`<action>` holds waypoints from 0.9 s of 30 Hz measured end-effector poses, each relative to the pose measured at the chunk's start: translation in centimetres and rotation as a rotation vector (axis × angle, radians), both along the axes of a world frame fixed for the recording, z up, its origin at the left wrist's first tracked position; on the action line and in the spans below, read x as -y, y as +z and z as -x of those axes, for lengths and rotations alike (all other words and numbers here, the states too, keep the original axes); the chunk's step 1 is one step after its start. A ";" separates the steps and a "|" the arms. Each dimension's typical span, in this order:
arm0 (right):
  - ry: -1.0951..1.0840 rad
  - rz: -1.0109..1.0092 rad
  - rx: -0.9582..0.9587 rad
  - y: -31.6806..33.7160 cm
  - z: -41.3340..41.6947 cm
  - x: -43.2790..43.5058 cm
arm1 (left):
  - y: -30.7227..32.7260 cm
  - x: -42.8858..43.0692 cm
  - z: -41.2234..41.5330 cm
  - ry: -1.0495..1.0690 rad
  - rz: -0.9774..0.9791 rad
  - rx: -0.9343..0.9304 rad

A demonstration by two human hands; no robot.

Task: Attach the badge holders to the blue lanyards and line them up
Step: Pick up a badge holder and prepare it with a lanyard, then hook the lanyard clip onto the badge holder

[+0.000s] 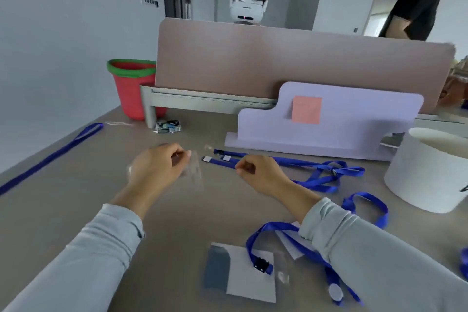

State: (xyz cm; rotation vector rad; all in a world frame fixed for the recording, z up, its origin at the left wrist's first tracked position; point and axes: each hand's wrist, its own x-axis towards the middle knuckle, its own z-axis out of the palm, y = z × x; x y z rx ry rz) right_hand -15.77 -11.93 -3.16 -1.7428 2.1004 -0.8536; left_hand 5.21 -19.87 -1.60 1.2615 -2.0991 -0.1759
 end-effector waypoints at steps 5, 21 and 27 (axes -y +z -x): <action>0.007 -0.021 -0.036 -0.6 -1.5 5.0 | -0.5 1.9 -1.1 0.049 0.020 -0.029; 0.029 -0.079 -0.251 -3.0 -4.8 12.0 | -1.6 3.4 -2.3 0.072 -0.018 -0.058; 0.150 -0.171 -0.170 -1.3 -4.3 9.7 | -2.0 3.4 -1.9 0.030 -0.017 -0.067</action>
